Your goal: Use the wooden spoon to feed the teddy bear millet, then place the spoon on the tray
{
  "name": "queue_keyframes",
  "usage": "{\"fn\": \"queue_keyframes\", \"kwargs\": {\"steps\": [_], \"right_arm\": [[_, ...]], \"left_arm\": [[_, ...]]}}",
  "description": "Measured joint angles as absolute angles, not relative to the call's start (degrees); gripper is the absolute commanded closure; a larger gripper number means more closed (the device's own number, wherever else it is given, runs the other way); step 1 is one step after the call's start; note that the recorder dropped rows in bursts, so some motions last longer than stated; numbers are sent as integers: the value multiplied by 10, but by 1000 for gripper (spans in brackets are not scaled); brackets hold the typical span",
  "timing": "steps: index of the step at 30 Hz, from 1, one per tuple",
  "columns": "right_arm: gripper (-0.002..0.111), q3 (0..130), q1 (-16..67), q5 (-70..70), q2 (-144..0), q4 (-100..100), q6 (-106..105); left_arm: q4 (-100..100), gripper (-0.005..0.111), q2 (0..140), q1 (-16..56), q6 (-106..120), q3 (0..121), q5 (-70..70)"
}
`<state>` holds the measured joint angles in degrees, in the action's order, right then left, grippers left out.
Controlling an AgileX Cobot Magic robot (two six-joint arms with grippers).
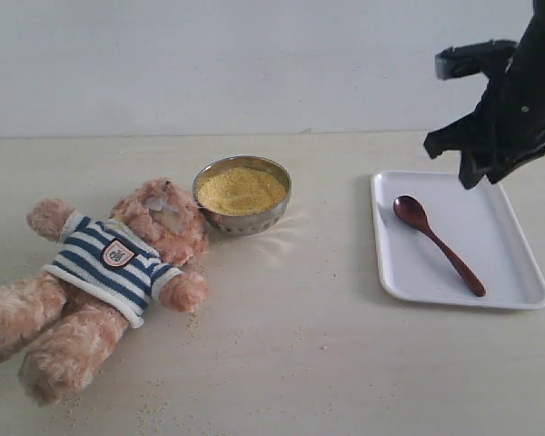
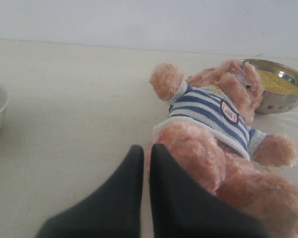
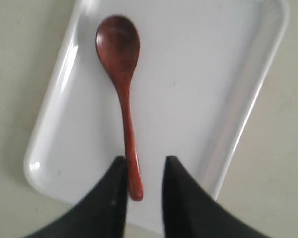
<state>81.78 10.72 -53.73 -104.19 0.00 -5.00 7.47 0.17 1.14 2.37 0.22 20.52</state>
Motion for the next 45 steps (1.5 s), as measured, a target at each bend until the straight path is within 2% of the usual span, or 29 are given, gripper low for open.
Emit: {"fn": "queue_keyframes", "kwargs": {"steps": [4, 12, 18, 24, 28, 38, 45], "right_arm": [[106, 734, 107, -395, -964, 31, 19], [106, 442, 107, -59, -718, 72, 65], [106, 291, 107, 77, -496, 76, 36], [106, 214, 105, 85, -324, 78, 46], [106, 202, 105, 17, -254, 78, 56], [106, 199, 104, -40, -203, 78, 61], [106, 185, 96, -170, -171, 78, 46]], "left_arm": [[75, 102, 2, 11, 24, 2, 205], [75, 102, 2, 11, 24, 2, 205], [75, 102, 2, 11, 24, 2, 205], [75, 102, 2, 11, 24, 2, 205], [75, 102, 2, 11, 24, 2, 205], [75, 102, 2, 11, 24, 2, 205], [75, 102, 2, 11, 24, 2, 205]]}}
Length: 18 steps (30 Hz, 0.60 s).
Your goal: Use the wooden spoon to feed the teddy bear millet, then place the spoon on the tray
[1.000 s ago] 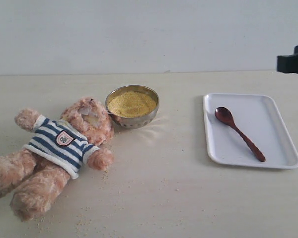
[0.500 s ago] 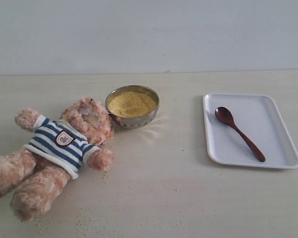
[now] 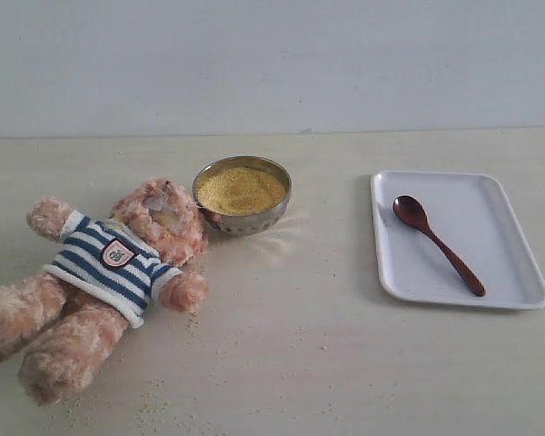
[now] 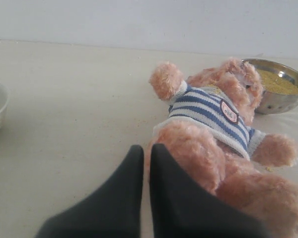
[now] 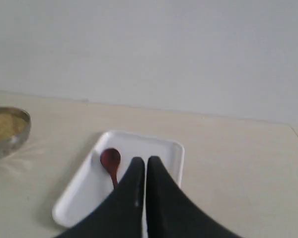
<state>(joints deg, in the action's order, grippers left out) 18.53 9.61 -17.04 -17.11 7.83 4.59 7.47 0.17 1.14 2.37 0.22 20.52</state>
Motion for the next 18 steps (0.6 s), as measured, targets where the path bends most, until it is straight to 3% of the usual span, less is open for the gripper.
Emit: {"fn": "queue_keyframes", "kwargs": {"steps": [9, 18], "right_arm": [[106, 117, 10, -236, -8, 90, 45], [106, 32, -58, -248, -2, 120, 30]], "left_arm": [[75, 102, 2, 11, 24, 2, 206], [75, 102, 2, 11, 24, 2, 205]]}}
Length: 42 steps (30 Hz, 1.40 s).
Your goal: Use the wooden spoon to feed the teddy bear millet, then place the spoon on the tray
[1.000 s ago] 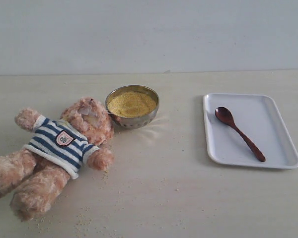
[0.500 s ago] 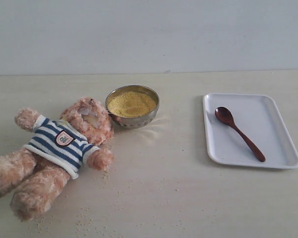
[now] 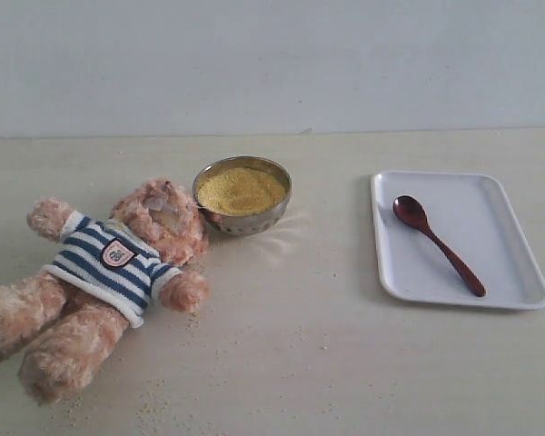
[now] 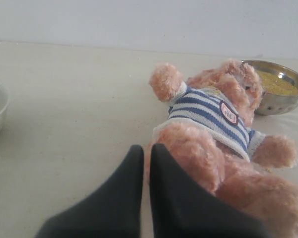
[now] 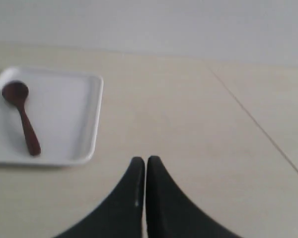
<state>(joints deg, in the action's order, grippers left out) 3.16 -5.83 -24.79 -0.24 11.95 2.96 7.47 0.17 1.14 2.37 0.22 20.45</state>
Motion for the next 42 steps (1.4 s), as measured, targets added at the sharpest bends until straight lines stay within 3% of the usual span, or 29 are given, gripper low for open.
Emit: {"fn": "queue_keyframes", "kwargs": {"steps": [42], "right_arm": [[106, 3, -51, -248, -2, 129, 9]], "left_arm": [[75, 102, 2, 11, 24, 2, 205]]}}
